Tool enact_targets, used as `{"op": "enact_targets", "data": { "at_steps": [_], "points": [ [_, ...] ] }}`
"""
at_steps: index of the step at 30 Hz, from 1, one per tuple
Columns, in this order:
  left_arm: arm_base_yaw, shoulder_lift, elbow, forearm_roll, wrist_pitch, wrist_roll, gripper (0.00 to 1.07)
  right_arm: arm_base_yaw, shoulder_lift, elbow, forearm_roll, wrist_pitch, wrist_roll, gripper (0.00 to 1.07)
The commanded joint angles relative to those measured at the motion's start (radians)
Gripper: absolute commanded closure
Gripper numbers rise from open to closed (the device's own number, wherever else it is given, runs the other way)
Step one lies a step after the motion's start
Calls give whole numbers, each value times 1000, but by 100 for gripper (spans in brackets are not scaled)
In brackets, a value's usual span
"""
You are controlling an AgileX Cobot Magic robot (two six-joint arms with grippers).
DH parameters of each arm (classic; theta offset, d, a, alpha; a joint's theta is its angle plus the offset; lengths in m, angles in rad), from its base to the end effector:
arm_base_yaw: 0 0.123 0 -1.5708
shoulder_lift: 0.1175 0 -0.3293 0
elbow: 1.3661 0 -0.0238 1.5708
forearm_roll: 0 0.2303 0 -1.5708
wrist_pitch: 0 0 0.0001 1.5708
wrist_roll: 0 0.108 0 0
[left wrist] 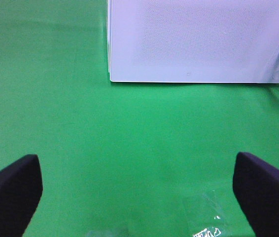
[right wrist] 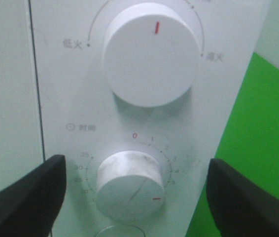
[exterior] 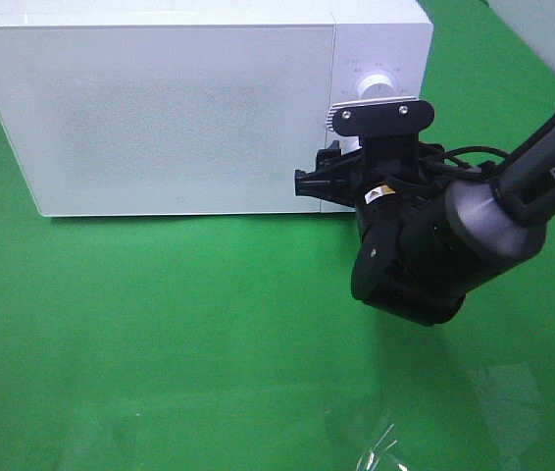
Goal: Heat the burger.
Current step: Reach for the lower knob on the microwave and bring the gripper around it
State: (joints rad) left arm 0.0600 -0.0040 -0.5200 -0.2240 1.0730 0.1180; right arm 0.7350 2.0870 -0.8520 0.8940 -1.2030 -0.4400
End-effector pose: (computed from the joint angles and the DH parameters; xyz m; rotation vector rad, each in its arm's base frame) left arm -0.0556 -0.0245 0.2657 0.0736 2.0146 -0.1542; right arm 0.3381 0.1997 0.1785 -0.0243 1.6608 -0.1493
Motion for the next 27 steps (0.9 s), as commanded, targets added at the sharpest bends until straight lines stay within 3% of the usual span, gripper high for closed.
{"op": "enact_targets", "data": {
  "at_steps": [1,27],
  "points": [
    [2,-17,4,-11,-7,-1,10,-12,12,-10,-34,-7,35,31],
    [2,-17,4,-11,-7,-1,10,-21,38,-62,-50,-22,30,36]
  ]
}}
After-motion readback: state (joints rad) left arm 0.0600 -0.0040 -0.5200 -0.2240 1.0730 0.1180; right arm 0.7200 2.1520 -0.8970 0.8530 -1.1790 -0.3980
